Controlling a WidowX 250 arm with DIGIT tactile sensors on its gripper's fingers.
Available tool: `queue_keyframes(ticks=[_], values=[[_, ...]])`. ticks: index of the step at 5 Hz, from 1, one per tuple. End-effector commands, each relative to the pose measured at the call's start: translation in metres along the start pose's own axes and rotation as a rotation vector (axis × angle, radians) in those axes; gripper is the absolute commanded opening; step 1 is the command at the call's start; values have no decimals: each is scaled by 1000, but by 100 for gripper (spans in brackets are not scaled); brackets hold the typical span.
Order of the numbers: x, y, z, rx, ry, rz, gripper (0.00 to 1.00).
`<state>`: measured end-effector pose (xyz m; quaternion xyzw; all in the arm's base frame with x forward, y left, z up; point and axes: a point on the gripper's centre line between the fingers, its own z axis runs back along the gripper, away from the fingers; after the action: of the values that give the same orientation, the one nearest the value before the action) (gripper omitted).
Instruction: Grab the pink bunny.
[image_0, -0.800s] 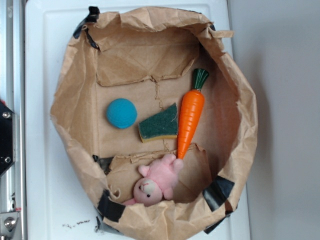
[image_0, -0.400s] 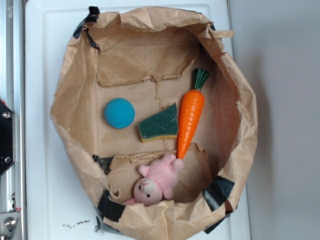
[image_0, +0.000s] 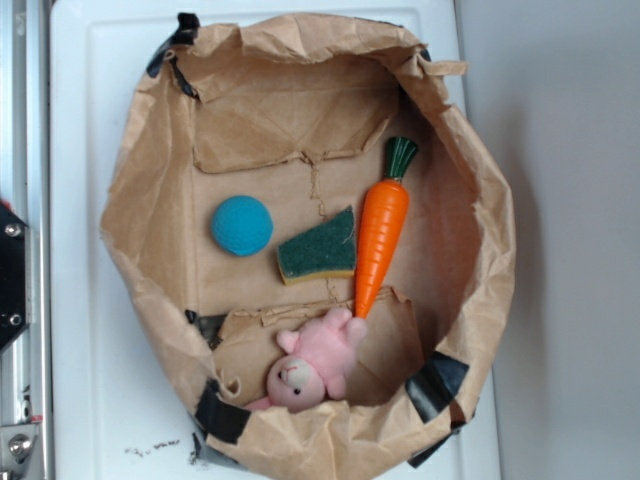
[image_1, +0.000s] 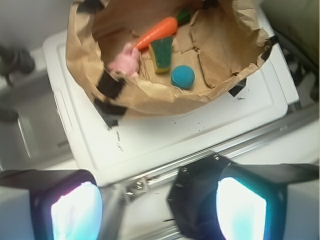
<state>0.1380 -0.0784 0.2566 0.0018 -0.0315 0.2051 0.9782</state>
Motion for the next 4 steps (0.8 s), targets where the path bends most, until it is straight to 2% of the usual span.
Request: queue_keyframes(ticks=[1, 3, 4], values=[[69, 26, -41, -24, -53, 207, 100], [69, 26, -41, -24, -53, 207, 100], [80, 18, -60, -61, -60, 296, 100]])
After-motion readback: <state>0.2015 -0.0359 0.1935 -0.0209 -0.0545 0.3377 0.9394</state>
